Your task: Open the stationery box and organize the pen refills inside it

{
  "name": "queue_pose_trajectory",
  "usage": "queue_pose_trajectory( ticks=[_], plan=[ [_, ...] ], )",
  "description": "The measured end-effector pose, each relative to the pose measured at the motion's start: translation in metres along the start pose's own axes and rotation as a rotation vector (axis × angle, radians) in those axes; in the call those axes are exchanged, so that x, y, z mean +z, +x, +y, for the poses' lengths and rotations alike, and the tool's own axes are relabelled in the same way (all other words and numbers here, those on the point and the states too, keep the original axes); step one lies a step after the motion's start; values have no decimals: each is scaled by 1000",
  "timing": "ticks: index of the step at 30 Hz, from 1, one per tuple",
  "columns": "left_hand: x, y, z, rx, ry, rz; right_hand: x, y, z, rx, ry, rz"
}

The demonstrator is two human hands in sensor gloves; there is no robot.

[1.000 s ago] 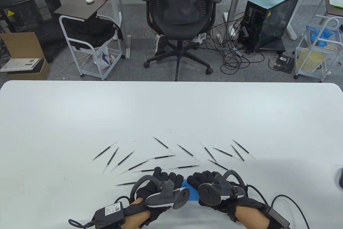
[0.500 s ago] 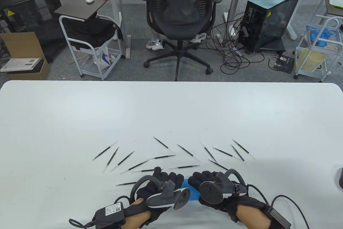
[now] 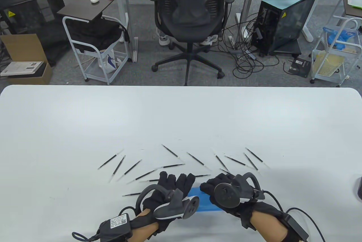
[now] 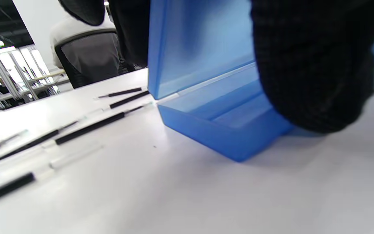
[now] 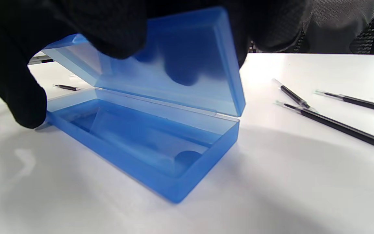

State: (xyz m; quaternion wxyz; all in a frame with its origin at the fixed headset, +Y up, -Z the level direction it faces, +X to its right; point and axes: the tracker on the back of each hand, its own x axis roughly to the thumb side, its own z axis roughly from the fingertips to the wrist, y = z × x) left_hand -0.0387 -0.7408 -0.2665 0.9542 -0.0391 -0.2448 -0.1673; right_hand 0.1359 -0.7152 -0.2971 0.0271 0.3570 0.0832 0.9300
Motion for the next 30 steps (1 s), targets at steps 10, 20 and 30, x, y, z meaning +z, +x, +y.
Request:
queue_pose_trajectory(
  ticks=[10, 20, 30],
  plan=[
    [0, -1, -2, -25, -21, 18, -32, -26, -10, -193, 110, 144],
    [-1, -3, -3, -1, -47, 4, -33, -35, -13, -191, 70, 145],
    [-1, -4, -3, 11, -60, 2, 12, -74, -46, -96, -233, 364]
  ],
)
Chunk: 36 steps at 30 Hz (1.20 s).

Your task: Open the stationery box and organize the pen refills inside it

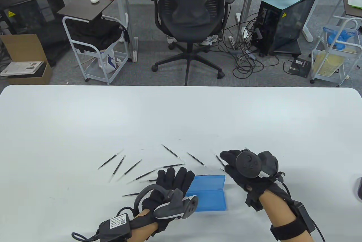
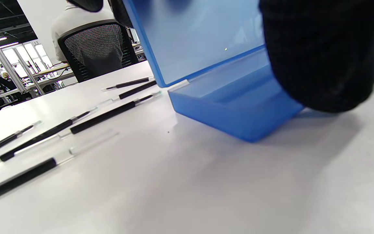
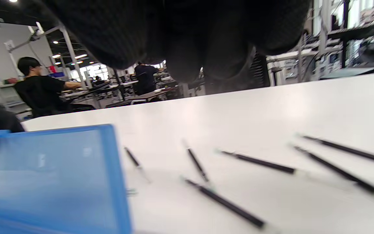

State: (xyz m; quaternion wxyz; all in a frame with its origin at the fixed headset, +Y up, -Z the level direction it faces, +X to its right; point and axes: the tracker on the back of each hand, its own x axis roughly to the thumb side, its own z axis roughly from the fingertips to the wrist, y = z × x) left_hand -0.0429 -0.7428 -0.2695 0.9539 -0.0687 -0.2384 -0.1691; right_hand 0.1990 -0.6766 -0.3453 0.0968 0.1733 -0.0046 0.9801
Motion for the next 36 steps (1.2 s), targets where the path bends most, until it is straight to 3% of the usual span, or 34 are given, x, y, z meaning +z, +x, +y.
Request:
queue_pose_trajectory(
  ticks=[7, 11, 18, 36],
  plan=[
    [0, -1, -1, 11, -5, -2, 6, -26, 9, 103, -18, 123],
    [-1, -1, -1, 13, -8, -2, 6, -37, 25, 98, 58, 147],
    [-1, -2, -1, 17, -10, -3, 12, -27, 56, 248, 175, 112],
    [0, -3, 0, 18, -8, -3, 14, -18, 73, 471, 175, 52]
  ],
)
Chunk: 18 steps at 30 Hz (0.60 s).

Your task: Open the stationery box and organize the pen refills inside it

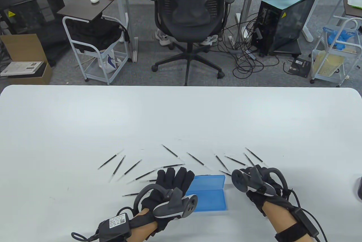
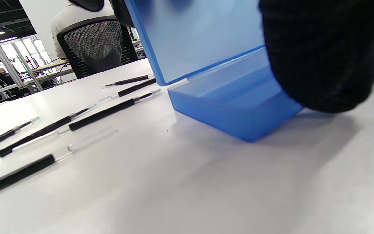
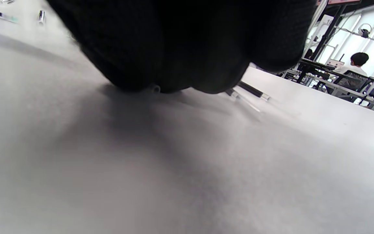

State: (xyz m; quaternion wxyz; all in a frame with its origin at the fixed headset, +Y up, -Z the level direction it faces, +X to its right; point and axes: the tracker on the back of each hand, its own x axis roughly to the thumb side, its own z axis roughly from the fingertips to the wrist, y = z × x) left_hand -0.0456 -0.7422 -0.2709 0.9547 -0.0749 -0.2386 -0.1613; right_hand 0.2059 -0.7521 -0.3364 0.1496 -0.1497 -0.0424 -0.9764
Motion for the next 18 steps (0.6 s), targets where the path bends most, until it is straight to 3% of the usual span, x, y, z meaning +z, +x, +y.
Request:
queue_pose_trajectory(
  ticks=[8, 18],
  plan=[
    [0, 1, 0, -3, 1, 0, 2, 5, 2, 50, -29, -46],
    [0, 1, 0, 1, 2, -1, 4, -1, 2, -37, -46, -39]
  ],
)
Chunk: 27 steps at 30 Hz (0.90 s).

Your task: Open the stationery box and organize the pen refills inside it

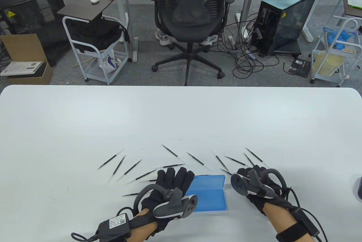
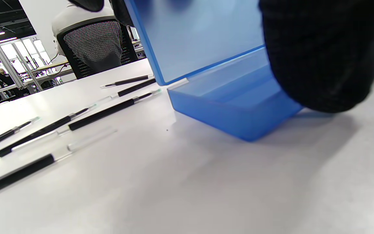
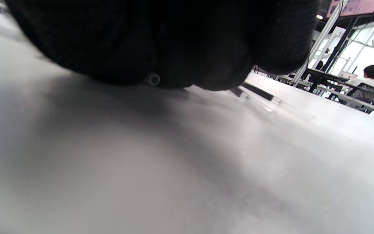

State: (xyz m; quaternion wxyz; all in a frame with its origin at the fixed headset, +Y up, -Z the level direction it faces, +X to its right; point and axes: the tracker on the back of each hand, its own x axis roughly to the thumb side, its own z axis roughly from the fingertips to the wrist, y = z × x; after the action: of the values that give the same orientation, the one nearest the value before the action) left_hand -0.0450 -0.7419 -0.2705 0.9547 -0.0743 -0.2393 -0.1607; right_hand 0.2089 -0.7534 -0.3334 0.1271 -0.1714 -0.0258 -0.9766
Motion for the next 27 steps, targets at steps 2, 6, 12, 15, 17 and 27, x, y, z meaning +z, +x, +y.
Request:
queue_pose_trajectory(
  ticks=[2, 6, 12, 15, 17, 27],
  plan=[
    [0, 0, 0, 1, 0, 0, 4, -2, -4, -41, -14, 3],
    [0, 0, 0, 6, -3, -1, 13, -8, -22, -116, -113, 17],
    [0, 0, 0, 12, -5, -2, 35, -6, -59, -262, -333, -61],
    [0, 0, 0, 12, -5, -2, 45, 6, -67, -274, -381, -167],
    [0, -1, -1, 21, -10, -2, 50, 19, -67, -269, -372, -252],
    [-2, -4, -1, 49, -20, -4, 48, 66, -50, -100, -232, -421]
  ],
)
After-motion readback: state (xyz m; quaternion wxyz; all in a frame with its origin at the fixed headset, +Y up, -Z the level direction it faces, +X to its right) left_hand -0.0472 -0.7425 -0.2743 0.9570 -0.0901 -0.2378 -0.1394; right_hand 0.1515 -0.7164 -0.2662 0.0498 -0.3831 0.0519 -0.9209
